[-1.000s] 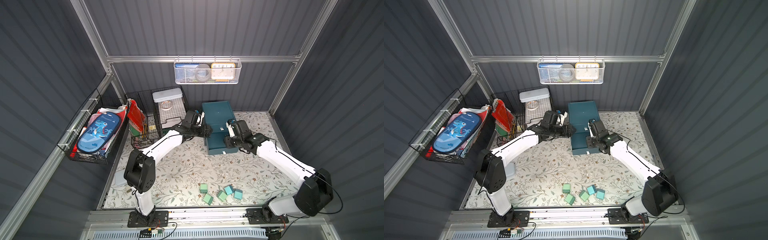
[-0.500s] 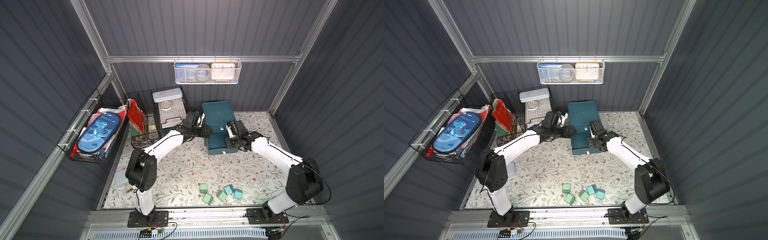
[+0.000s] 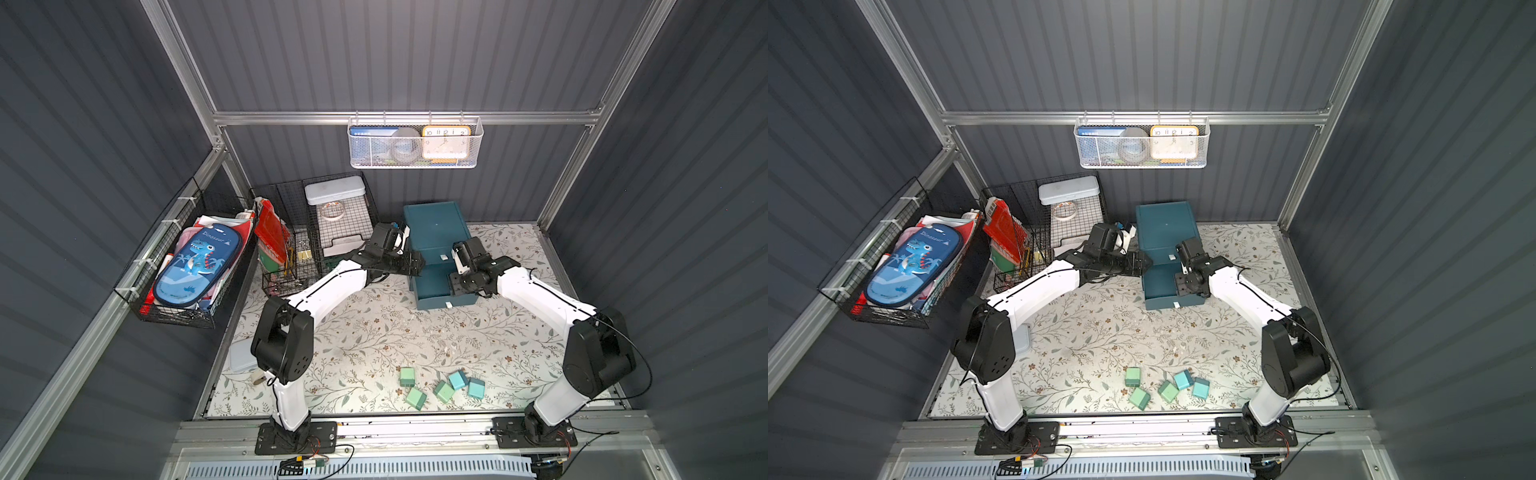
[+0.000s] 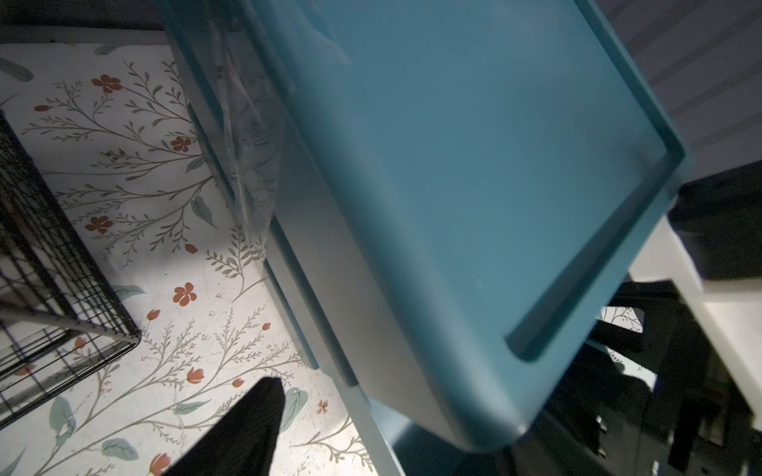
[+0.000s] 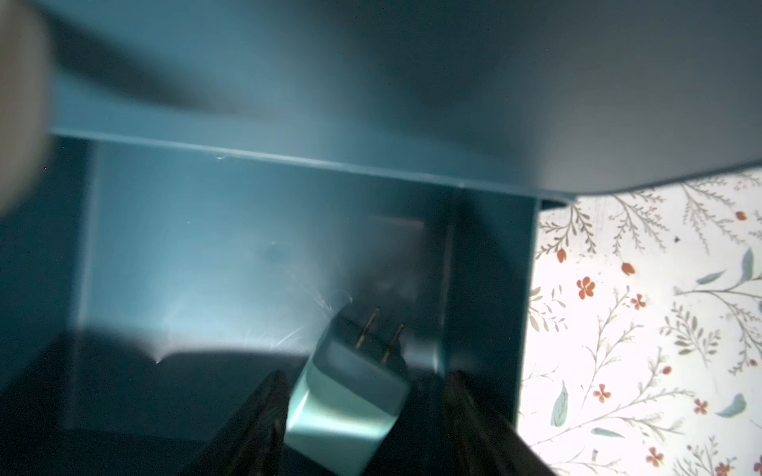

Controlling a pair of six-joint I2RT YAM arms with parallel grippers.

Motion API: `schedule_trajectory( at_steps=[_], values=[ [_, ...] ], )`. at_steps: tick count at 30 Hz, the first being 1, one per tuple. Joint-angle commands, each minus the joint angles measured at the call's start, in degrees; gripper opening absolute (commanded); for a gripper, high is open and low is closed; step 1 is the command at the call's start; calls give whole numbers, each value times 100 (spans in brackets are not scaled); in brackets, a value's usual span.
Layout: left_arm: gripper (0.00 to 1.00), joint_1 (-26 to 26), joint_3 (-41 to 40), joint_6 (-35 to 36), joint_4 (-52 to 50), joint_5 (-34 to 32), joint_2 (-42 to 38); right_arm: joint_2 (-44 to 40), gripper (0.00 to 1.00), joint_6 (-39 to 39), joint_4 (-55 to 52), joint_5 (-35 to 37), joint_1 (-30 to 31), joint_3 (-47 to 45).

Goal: Place the plugs into the drawer by color
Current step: Place the plug in the drawer.

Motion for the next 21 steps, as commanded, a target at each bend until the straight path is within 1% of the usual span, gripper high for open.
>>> schedule_trajectory(
  at_steps=[1, 2, 3, 4, 6, 8, 9, 11, 12, 14, 15, 17, 21],
  values=[
    [82, -15, 142, 132, -42, 77, -10, -193, 65, -5, -323, -231, -41, 507],
    [82, -15, 155, 131, -50, 68, 0, -373, 65, 39, -557, -454, -24, 594],
    [82, -15, 159, 132, -59, 72, 8, -643, 63, 111, -675, -461, 63, 508],
    [82, -15, 153, 139, -61, 71, 9, -936, 62, 143, -702, -349, 201, 329],
    [82, -15, 148, 141, -56, 66, 4, -1738, 60, 326, -652, -87, 550, -375],
    [82, -15, 146, 146, -44, 49, 3, -2435, 53, 668, -623, 130, 922, -1142],
    [82, -15, 134, 157, -34, 53, 5, -2912, 48, 936, -612, 217, 1199, -1568],
    [82, -15, 150, 165, -23, 46, 27, -3434, 40, 1505, -806, 405, 1665, -2105],
    [82, -15, 161, 167, -15, 41, 29, -3673, 34, 1787, -936, 372, 1869, -2363],
    [82, -15, 159, 152, 4, 43, 49, -3999, 26, 2280, -1107, 315, 2229, -2783],
    [82, -15, 159, 149, 22, 39, 59, -4124, 23, 2480, -1138, 241, 2428, -2989],
    [82, -15, 153, 147, 20, 26, 71, -4231, 21, 2852, -1017, 392, 2990, -3275],
    [82, -15, 151, 163, -20, 17, 58, -3864, 14, 3552, -949, -103, 3450, -3563]
  ],
)
